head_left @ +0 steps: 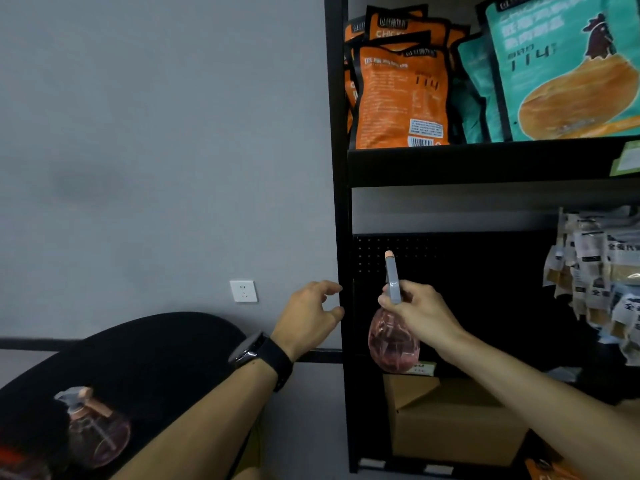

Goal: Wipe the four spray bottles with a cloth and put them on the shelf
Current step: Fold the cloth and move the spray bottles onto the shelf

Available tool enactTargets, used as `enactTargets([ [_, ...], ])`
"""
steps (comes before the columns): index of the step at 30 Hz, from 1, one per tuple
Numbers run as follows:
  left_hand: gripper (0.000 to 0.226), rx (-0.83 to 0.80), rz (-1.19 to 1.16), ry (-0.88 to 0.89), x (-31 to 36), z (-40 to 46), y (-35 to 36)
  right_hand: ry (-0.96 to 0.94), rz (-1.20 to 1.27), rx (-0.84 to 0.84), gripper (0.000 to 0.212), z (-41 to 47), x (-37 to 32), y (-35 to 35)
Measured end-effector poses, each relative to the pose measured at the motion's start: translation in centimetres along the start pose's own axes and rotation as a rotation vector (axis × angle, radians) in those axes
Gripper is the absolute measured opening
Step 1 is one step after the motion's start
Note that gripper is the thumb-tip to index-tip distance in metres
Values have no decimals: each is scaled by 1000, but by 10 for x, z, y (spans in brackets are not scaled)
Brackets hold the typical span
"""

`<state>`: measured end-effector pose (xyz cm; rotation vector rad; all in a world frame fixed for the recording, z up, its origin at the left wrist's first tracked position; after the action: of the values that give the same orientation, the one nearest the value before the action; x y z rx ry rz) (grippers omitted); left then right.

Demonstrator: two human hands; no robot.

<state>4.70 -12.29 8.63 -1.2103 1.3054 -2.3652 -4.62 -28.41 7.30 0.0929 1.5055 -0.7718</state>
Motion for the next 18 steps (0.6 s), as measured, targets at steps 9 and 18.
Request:
enactTargets([
  [9,27,-2,-16,-57,-23,18,14,23,21,31,8,40,14,14],
  [18,31,-42,-31,-98,-46,25,28,68,43,36,16,71,32,34],
])
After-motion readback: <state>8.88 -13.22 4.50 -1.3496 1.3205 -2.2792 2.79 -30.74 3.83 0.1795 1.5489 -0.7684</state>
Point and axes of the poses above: each hand's wrist, its own z-axis towards the middle knuckle, its own y-axis out of the palm, x = y × z, the point moved 9 cm from there along z, towards the middle knuckle, and after that the axes turned 2 degrees about y, right-handed, at the moved point
